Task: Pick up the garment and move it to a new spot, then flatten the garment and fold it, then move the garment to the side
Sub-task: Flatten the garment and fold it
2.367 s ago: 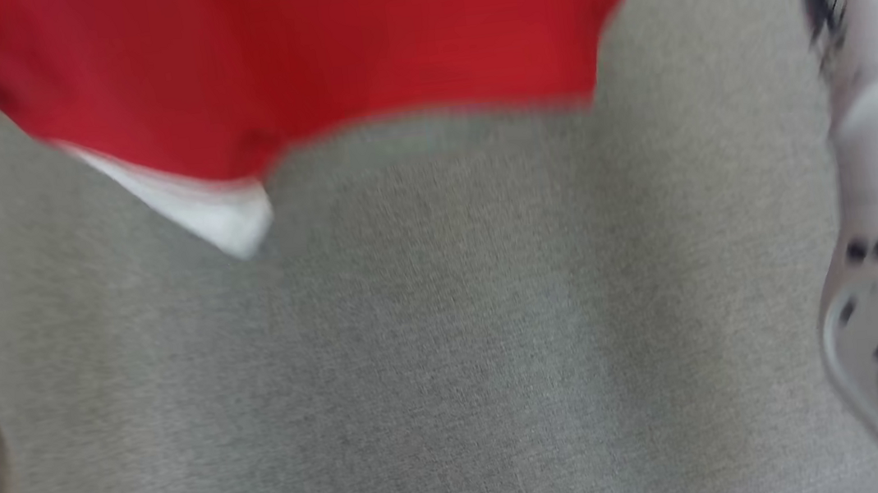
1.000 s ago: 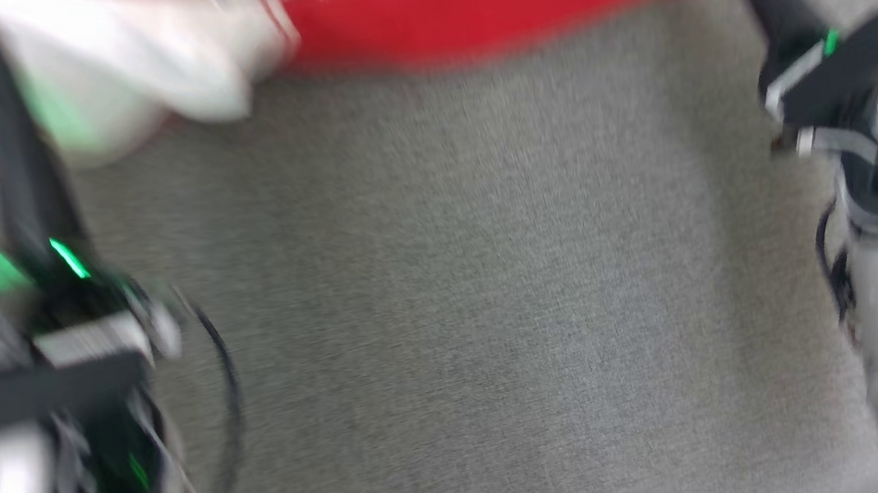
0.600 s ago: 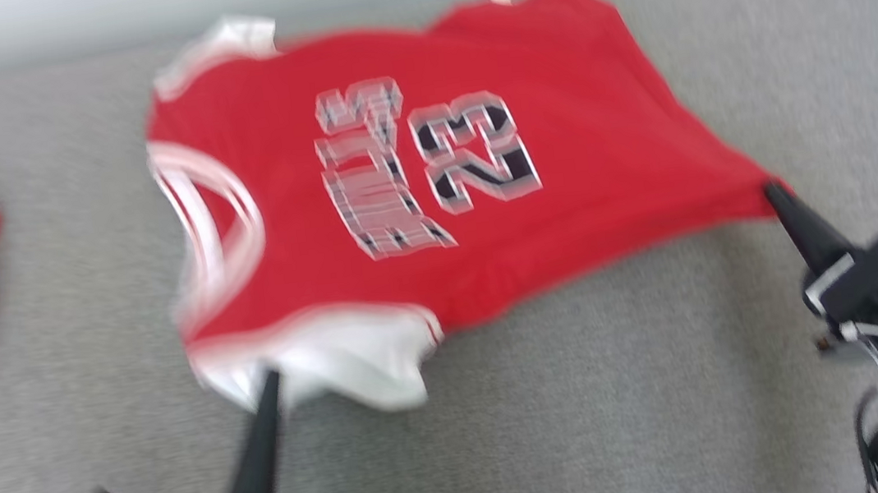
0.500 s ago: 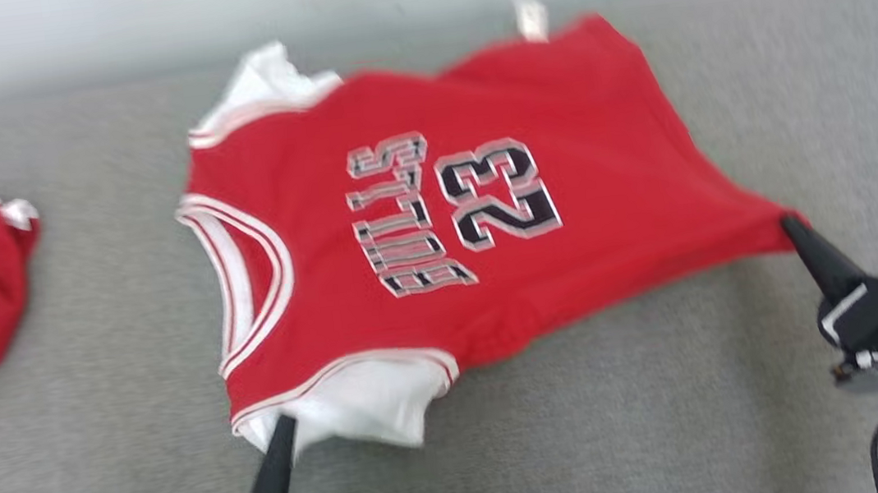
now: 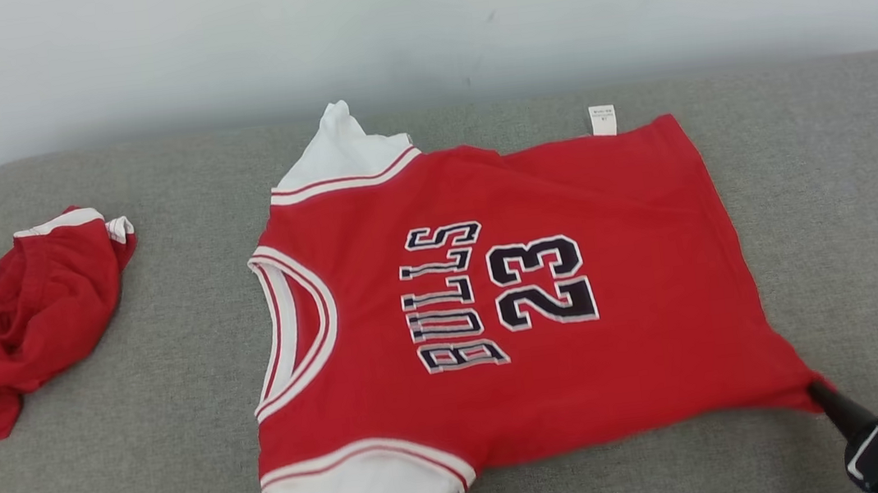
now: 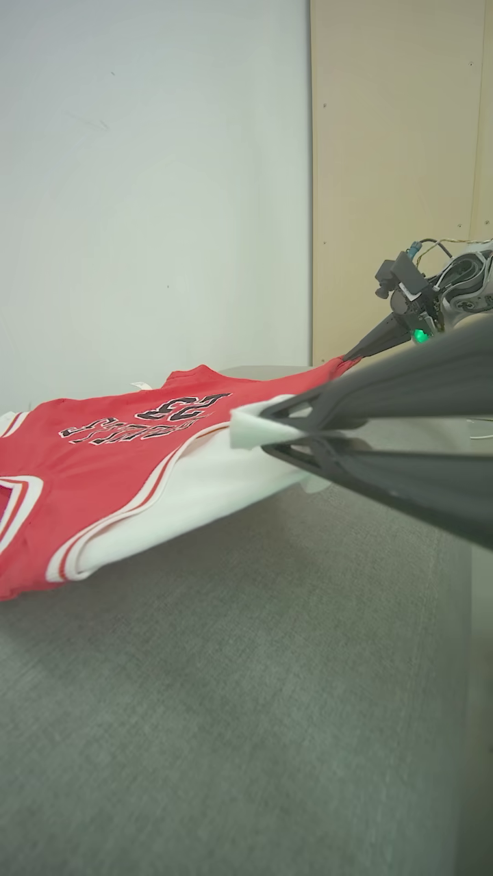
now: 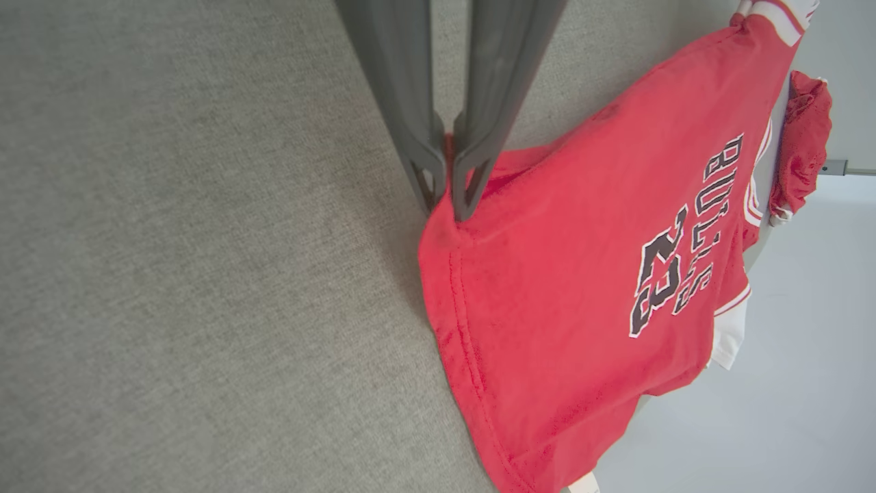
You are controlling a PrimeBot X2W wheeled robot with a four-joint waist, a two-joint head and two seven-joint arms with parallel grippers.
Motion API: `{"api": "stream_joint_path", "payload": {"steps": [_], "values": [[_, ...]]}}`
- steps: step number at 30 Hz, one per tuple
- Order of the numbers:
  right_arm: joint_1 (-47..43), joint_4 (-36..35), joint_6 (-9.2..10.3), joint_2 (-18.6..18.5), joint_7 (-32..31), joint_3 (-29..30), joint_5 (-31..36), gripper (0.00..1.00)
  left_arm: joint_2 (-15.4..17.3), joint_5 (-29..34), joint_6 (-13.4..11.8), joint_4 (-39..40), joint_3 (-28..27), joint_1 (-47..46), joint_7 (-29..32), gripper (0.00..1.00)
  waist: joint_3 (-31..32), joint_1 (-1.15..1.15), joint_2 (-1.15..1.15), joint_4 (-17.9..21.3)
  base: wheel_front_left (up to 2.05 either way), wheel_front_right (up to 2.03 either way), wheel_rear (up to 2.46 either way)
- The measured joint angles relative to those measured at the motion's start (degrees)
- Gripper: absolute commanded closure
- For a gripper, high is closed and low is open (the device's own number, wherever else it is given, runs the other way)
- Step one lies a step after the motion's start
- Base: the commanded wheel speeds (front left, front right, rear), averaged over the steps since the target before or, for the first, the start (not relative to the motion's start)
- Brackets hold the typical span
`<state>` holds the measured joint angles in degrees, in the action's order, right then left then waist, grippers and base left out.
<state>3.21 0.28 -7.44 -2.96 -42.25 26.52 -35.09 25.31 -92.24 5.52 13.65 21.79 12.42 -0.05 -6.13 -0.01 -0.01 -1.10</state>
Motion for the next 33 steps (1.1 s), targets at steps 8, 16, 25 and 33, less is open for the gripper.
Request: {"api": "stream_joint_path", "payload": {"steps": [8, 16, 25, 33], "values": [[-5.86, -0.92, 0.00, 0.01, -5.94, 0.76, 3.97, 1.00, 1.66, -3.32, -3.27, 0.49, 1.91, 2.79, 4.25, 1.00, 0.81, 0.00, 0.01, 0.60, 0.00, 0.00, 0.00], [-9.44, -2.80, -0.01, 0.02, -10.04, 2.35, 4.86, 1.00, 3.45, -6.27, -6.43, 2.70, 2.29, 5.38, 6.95, 1.00, 0.55, 0.01, 0.01, 1.05, 0.00, 0.00, 0.00], [-13.03, -5.37, -0.01, 0.02, -11.48, 3.35, 2.10, 1.00, 4.35, -7.69, -8.57, 5.63, 0.00, 8.57, 5.14, 1.00, -0.38, 0.01, 0.01, 1.02, 0.00, 0.00, 0.00], [-10.04, -5.69, -0.01, -0.02, -5.70, 2.27, -1.58, 1.00, 1.92, -2.52, -3.94, 3.14, -1.89, 3.50, 0.73, 1.00, -0.76, 0.02, 0.01, 0.67, 0.00, 0.00, 0.00]]}}
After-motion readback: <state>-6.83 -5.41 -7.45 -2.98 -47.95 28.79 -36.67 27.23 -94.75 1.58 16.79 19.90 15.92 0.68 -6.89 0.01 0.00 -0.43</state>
